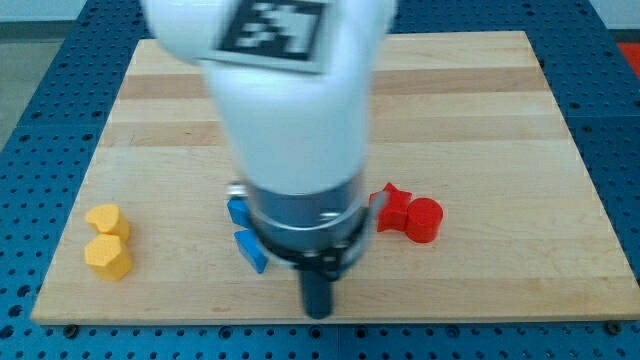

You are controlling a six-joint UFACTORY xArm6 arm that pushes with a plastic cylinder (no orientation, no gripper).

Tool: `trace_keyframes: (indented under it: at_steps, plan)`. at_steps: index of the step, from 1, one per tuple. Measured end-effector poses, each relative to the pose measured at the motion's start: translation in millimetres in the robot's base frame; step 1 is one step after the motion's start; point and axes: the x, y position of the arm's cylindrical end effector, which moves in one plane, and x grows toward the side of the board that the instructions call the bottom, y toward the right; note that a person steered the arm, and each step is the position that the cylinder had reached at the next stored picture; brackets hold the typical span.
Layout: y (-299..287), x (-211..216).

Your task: Push the green blocks towards the top left side of the board

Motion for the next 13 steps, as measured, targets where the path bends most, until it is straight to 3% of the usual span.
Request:
trace_keyframes:
  at_steps: [3,6,7,10,13]
  plan:
    - [16.7,-15.9]
    - [16.7,-154.9]
    - [15.8,-175.0]
    - [44.6,-79.5]
    - [30.3,-43.8]
